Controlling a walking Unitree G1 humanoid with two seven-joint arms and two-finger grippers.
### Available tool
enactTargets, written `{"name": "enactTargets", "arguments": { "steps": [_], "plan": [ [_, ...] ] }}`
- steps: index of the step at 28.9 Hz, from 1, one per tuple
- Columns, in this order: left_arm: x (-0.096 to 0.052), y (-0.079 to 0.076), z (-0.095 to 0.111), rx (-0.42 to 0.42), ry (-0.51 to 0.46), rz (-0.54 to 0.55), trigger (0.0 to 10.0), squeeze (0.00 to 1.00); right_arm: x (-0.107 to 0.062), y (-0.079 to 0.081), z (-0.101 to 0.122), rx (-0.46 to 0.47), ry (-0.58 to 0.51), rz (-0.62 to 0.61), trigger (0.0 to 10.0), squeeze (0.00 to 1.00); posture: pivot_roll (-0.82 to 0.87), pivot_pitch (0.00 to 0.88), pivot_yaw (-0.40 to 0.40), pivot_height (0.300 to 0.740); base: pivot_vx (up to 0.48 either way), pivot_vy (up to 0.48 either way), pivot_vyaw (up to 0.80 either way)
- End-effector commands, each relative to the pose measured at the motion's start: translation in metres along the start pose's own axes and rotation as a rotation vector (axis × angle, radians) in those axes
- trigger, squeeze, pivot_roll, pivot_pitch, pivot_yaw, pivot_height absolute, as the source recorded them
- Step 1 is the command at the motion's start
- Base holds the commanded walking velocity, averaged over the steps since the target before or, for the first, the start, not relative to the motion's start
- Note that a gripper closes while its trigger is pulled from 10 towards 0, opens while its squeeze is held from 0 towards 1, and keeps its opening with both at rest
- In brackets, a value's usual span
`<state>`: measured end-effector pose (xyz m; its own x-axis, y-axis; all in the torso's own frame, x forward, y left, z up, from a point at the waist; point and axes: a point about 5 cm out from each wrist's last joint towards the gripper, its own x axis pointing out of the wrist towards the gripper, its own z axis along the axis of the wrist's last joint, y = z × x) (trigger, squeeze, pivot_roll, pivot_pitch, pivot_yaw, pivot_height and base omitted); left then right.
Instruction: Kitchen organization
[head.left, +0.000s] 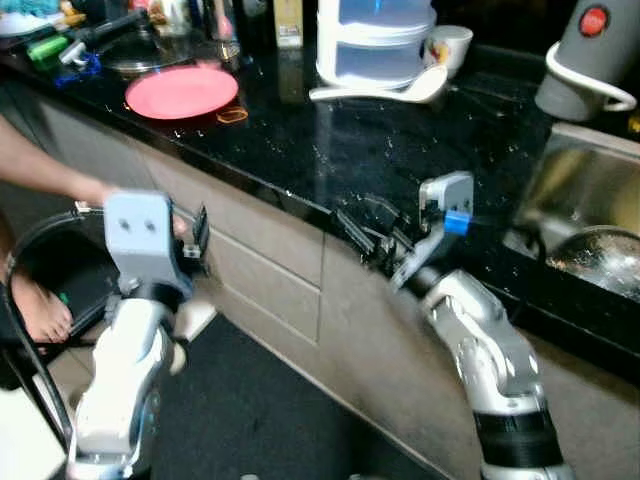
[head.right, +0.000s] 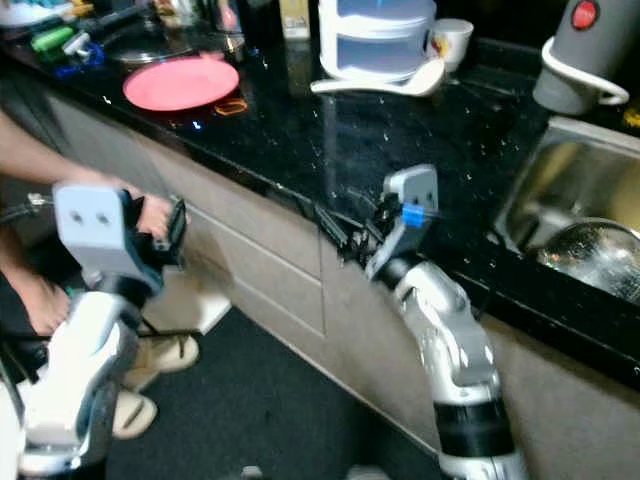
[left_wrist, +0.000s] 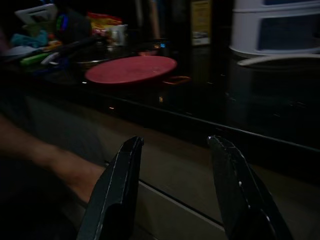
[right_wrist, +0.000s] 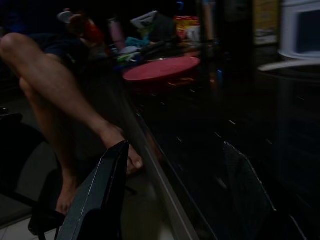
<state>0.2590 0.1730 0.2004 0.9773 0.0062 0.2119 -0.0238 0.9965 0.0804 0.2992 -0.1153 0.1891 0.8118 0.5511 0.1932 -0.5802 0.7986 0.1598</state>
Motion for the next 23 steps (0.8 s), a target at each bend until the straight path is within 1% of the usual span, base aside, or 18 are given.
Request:
{"name": "enactTargets", "arguments": {
  "steps": [1,4,6,16,23],
  "plan": [
    [-0.001,0.0043,-0.002,0.022,0.009,0.012,10.0,0.0,0.0022,0.0047,-0.0029,0.021,0.0,0.022,10.0,0.0,-0.01,0.037,-0.038,0.732,0.382,0.0,0.0],
    [-0.0009,0.0041,-0.002,0.022,0.009,0.01,10.0,0.0,0.0019,0.0049,-0.002,0.018,-0.008,0.027,10.0,0.0,-0.01,0.038,-0.038,0.732,0.382,0.0,0.0],
    [-0.0008,0.0037,-0.0019,0.023,0.009,0.009,10.0,0.0,0.0011,0.0069,-0.0015,0.012,-0.013,0.051,10.0,0.0,-0.01,0.038,-0.038,0.732,0.382,0.0,0.79],
    [-0.001,0.0035,-0.0017,0.027,0.009,0.007,10.0,0.0,0.001,0.0108,-0.0009,-0.002,-0.022,0.092,10.0,0.0,-0.01,0.044,-0.035,0.732,0.383,0.0,0.79],
    [-0.0009,0.0025,-0.0017,0.027,0.01,0.004,10.0,0.0,0.0008,0.0102,-0.0005,0.013,-0.033,0.088,10.0,0.0,-0.01,0.044,-0.034,0.732,0.382,0.0,0.79]
  ]
}}
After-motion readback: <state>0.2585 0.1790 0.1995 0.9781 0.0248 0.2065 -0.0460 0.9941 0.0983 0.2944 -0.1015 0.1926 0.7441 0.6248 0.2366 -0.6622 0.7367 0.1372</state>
